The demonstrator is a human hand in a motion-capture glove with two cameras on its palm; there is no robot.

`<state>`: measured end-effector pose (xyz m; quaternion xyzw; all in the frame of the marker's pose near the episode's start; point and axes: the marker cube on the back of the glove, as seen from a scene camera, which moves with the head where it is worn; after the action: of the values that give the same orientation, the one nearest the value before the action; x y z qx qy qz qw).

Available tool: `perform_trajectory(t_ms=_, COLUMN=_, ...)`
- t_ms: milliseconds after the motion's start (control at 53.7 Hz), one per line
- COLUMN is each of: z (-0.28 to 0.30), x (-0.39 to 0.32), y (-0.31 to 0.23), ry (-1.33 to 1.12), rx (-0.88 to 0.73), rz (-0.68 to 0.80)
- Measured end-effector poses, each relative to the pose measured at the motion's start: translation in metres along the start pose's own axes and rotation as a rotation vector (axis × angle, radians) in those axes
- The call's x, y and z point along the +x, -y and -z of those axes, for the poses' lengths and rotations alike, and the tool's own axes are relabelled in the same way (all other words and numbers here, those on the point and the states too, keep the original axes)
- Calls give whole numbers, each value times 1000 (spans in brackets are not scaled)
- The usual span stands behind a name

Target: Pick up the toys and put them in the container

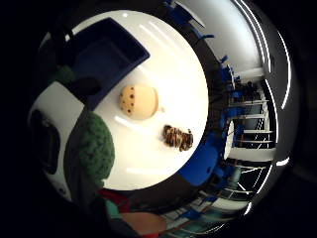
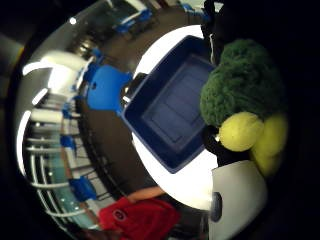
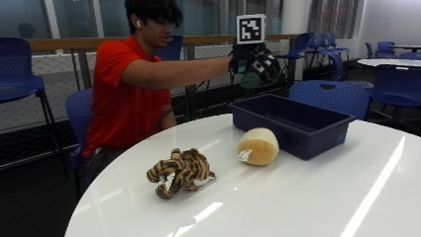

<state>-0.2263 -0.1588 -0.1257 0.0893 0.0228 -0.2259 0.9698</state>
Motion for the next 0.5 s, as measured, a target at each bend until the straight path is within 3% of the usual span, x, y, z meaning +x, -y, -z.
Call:
perform_trajectory(t_ms=224, z=-24, x=-20, y=56, ry=-99, rx=-23, rz=-108)
perform_trajectory(t_ms=354, z=-39, x=-42, y=65, ry=18, rx=-43, rz=24)
perform_trajectory(t_ms=503, z=-59, x=-37, y=71, ry=21, rx=-143, rz=-78)
